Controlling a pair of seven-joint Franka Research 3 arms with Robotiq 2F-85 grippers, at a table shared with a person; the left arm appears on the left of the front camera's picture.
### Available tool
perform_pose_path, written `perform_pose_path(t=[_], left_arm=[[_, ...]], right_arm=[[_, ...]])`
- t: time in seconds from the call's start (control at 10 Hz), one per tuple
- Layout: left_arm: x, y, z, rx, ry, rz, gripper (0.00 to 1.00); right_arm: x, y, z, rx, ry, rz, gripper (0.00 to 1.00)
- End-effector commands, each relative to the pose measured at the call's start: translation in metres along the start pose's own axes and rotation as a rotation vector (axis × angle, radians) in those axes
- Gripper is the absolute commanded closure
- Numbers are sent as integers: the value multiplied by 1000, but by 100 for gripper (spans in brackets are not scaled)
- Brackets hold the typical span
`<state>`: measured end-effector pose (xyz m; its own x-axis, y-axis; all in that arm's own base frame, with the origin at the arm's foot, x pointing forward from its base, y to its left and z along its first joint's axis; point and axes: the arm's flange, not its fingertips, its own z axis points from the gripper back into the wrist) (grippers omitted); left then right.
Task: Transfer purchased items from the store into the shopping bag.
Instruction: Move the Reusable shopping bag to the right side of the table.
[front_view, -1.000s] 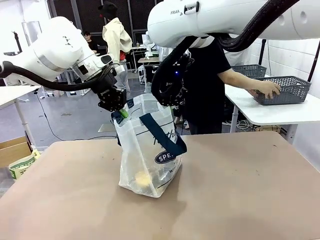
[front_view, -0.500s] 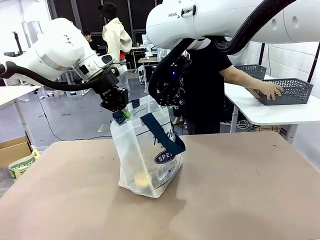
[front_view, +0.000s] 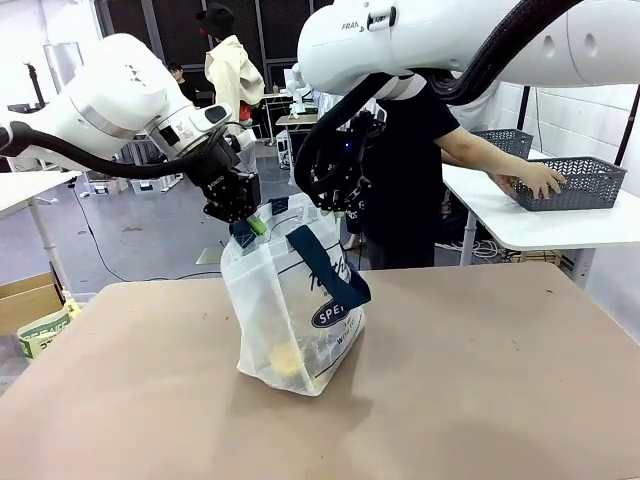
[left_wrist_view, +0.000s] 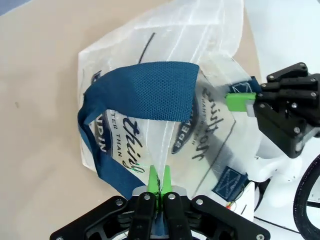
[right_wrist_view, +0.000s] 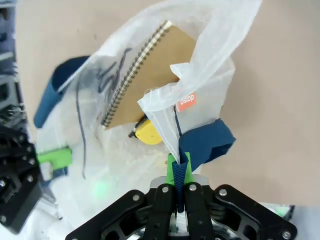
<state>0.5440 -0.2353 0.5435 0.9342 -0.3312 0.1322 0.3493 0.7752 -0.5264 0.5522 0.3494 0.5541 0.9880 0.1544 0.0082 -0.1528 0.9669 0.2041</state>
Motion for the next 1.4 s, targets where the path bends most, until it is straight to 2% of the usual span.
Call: perform_pose_path(t=[0.0,0.2,0.5,0.7,0.9,1.0,1.1,1.3], left_arm=[[-12,-6,1,-66,-7,50,100],[-7,-12,-10,-85,-2,114,100],[-2,-21,-29,-101,50,123,100],[-4,-30,-29,-129,19,114,100],[-4,-24,-20,-142,-41,134,100],[-6,-22,-17,-141,-44,115,100],[-1,-24,-27,-114,9,115,100],[-1,-24,-27,-114,9,115,100]], right_arm=[[8,5,-3,84,-5,-41,100],[15,11,-4,107,-28,-56,100],[23,13,0,140,-60,-71,100],[38,20,-4,145,-26,-35,100],[47,29,-13,141,11,-20,100],[49,33,-14,137,13,-22,100],[53,35,-14,144,7,-31,100],[51,35,-15,153,20,-20,100]])
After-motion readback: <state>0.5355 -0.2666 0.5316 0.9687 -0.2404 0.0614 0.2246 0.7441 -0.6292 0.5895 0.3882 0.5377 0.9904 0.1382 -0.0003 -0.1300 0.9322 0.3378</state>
